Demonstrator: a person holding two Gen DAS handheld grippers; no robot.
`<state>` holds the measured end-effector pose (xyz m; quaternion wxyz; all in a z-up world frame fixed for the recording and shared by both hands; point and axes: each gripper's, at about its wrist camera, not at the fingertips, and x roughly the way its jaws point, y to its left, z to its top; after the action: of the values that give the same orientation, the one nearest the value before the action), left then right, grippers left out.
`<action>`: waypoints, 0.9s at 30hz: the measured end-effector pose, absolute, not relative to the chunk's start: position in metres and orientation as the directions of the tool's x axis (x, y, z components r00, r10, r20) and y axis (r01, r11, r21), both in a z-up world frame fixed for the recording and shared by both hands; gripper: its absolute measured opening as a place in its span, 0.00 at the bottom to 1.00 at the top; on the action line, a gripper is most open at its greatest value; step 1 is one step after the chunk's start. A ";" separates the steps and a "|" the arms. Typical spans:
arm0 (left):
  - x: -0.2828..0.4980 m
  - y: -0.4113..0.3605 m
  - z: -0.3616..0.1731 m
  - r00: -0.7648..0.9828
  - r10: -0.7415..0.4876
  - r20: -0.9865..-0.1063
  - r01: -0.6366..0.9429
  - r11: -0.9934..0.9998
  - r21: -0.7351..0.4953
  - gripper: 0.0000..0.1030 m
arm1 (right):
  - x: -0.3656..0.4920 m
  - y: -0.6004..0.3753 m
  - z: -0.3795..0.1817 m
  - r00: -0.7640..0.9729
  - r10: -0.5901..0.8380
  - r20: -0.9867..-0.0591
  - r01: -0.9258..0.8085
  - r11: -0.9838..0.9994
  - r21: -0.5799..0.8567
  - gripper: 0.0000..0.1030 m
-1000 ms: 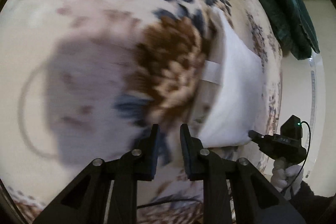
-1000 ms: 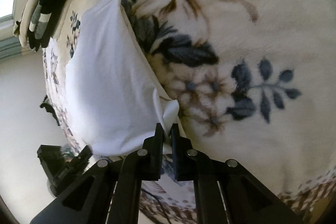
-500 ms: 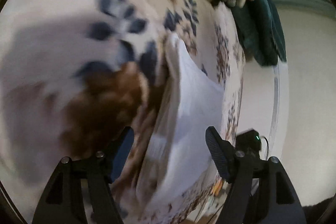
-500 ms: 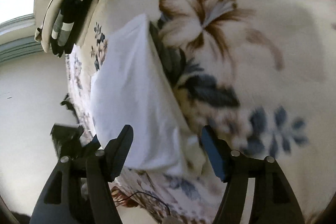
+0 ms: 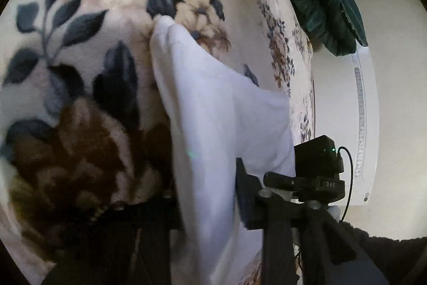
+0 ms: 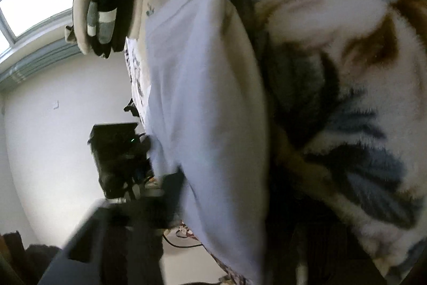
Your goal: Fold small clothes
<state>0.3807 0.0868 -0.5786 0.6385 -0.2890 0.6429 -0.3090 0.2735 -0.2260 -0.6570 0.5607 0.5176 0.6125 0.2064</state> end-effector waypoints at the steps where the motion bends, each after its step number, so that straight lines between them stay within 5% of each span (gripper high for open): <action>1: 0.380 0.089 -0.577 -0.012 -0.765 -0.643 0.019 0.643 -0.766 0.18 | 0.273 -0.226 -0.655 0.171 0.863 -0.475 0.401 0.380 0.834 0.21; 15: 0.430 0.128 -0.438 0.128 -0.759 -0.639 0.043 0.648 -0.761 0.16 | 0.337 -0.205 -0.528 0.174 0.856 -0.487 0.297 0.426 0.854 0.15; 21: 0.523 0.150 -0.353 0.241 -0.730 -0.640 0.097 0.674 -0.732 0.16 | 0.439 -0.185 -0.444 0.204 0.845 -0.494 0.200 0.458 0.866 0.15; 27: 0.650 0.167 -0.323 0.326 -0.678 -0.659 0.104 0.719 -0.687 0.16 | 0.578 -0.161 -0.394 0.249 0.820 -0.515 0.114 0.504 0.856 0.15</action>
<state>0.6500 0.1667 -0.3228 0.7665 -0.2749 0.5214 -0.2550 0.5776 -0.1611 -0.3943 0.6679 0.4222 0.5530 0.2644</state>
